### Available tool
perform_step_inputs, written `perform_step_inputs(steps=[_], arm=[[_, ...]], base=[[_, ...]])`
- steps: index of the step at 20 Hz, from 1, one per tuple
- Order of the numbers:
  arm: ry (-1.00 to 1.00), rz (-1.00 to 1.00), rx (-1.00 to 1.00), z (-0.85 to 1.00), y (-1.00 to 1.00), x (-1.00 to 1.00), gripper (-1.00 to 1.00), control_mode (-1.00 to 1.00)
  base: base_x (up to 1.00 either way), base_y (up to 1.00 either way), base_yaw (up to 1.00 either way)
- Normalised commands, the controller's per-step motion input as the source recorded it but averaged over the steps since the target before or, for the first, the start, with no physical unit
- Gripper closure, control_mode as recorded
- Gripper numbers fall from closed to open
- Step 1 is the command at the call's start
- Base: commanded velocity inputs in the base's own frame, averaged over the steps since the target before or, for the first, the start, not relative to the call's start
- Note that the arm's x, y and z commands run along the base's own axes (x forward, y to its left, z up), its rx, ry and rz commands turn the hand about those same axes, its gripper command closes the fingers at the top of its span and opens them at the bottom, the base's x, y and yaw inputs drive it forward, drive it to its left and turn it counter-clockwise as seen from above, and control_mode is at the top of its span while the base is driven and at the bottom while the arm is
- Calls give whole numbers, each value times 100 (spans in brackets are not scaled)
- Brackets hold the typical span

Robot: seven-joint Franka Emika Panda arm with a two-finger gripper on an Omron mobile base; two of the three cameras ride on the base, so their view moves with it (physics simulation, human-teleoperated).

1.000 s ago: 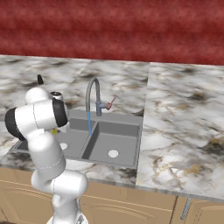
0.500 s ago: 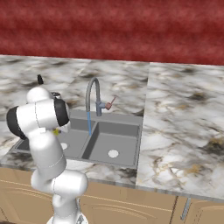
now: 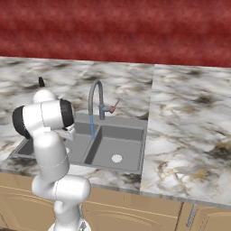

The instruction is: Turn on the sink faucet. Then move the lemon wedge from the counter to the sink. Turn off the sink. Move the vegetable from the sink to the pot next to the stove. Finally move the pot to the front left burner.

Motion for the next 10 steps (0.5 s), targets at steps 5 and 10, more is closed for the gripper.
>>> perform_step_inputs(steps=[5,10], arm=[[0,0,0,-28,-8,17,100,-100],[0,0,-3,-35,0,16,100,-100]], base=[[0,0,0],[0,0,0]])
